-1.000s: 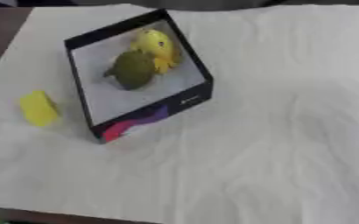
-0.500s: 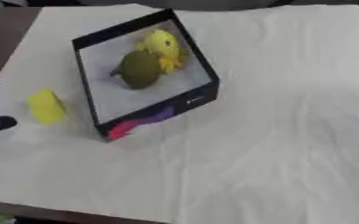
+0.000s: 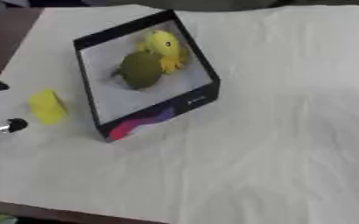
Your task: Pick up objects on the table and place them in the box.
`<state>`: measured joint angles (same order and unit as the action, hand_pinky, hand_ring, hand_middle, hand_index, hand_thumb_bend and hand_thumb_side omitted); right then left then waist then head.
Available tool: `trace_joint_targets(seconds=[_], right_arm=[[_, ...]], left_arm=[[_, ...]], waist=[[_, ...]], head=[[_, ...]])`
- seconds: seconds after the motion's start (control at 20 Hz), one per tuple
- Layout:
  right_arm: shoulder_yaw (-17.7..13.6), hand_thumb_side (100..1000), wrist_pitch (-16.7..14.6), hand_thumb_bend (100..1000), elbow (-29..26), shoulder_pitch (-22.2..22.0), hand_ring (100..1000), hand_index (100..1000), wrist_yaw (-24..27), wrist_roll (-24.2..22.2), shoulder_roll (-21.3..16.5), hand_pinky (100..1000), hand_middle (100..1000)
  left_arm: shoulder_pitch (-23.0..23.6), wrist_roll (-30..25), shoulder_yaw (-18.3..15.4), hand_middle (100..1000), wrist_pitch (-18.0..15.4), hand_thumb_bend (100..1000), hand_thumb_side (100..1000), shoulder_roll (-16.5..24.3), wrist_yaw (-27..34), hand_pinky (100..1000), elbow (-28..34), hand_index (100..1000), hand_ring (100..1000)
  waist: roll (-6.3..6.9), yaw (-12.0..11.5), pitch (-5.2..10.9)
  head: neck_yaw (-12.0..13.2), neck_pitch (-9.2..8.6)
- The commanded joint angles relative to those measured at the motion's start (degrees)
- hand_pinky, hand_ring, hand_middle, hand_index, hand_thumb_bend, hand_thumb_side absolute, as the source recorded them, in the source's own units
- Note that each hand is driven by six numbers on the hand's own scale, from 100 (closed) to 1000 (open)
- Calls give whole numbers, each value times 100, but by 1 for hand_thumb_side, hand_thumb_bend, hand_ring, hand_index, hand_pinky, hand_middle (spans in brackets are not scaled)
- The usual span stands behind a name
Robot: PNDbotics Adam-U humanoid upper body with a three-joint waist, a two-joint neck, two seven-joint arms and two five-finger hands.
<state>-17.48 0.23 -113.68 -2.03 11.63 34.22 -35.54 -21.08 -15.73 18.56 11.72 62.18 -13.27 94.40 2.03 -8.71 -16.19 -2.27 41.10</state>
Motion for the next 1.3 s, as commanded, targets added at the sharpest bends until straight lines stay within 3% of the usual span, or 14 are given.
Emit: trace_joint_targets(seconds=[0.05,0.65,1.3], right_arm=[[-21,551,38,100,-91,19,1000,880,-41,-11,-91,926,653],[3,549,110,100,-91,-9,1000,885,-69,-134,-23,934,658],[21,557,186,100,-91,18,1000,887,-53,-195,46,938,660]], left_arm=[[-144,128,-7,812,-9,617,616,89,3,886,125,883,814],[-608,295,271,821,236,573,643,-262,64,887,-21,890,816],[-928,87,351,829,142,576,627,-513,-140,891,-473,881,823]], waist=[[69,-8,13],[59,6,-3],[79,66,-7]], head=[[-16,-86],[60,-157],[59,-125]])
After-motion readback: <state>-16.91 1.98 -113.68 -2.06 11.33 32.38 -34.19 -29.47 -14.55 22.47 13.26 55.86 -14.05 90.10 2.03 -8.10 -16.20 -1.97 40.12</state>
